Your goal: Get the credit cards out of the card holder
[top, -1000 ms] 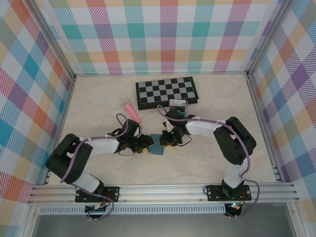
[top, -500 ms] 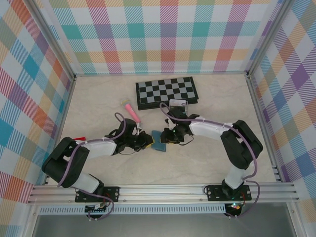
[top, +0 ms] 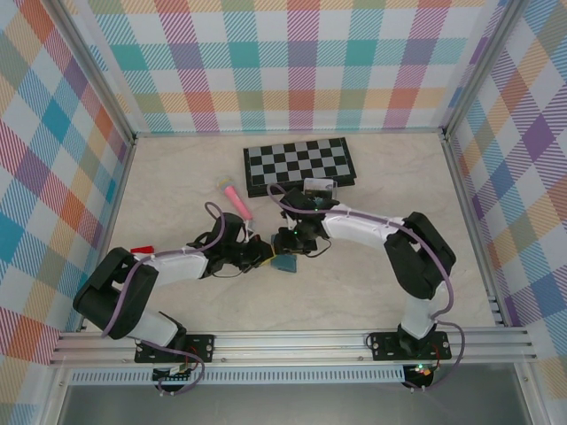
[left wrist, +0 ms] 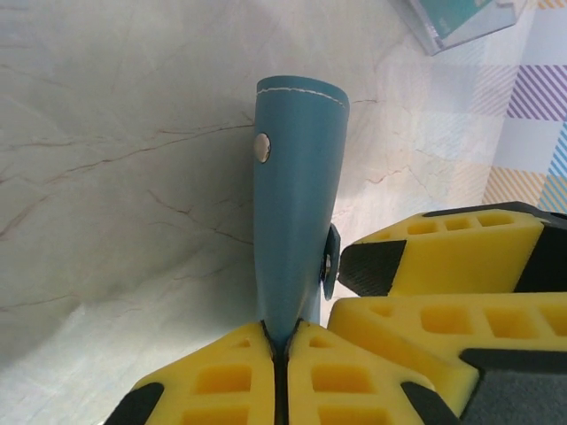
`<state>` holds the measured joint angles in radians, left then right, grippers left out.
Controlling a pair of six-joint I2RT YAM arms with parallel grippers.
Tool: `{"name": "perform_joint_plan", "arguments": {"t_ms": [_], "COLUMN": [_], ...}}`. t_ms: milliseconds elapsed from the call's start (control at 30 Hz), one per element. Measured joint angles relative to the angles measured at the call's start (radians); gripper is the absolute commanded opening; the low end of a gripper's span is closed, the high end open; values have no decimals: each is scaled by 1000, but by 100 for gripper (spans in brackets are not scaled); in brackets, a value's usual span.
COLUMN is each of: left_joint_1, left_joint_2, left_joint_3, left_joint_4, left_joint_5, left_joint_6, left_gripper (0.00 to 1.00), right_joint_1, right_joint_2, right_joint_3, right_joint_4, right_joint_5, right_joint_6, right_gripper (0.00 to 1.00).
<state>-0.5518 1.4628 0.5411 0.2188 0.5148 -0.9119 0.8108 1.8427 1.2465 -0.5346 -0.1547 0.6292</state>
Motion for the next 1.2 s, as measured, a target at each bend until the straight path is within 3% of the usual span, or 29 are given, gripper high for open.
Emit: {"name": "perform_joint_plan", "arguments": {"t_ms": [367, 733, 1100, 1200], "left_joint_1": [0, -2, -4, -4], "left_joint_2": [-4, -46, -53, -61], "left_joint_3": [0, 0, 0, 0], "left_joint_4": [-19, -71, -79, -95], "left_joint_5": [-22, -64, -83, -89], "left_joint_6": [4, 19, 19, 19], "left_gripper": [0, 0, 0, 0], "right_joint_1": [4, 26, 29, 11], "right_joint_2": [50, 47, 31, 30], "right_joint_3": [51, 56, 45, 25], "right_joint_4": [-54, -51, -51, -89], "right_joint_5": [36, 91, 122, 217], "right_joint_6": [8, 45, 93, 101], "right_gripper": [27, 11, 5, 3]}}
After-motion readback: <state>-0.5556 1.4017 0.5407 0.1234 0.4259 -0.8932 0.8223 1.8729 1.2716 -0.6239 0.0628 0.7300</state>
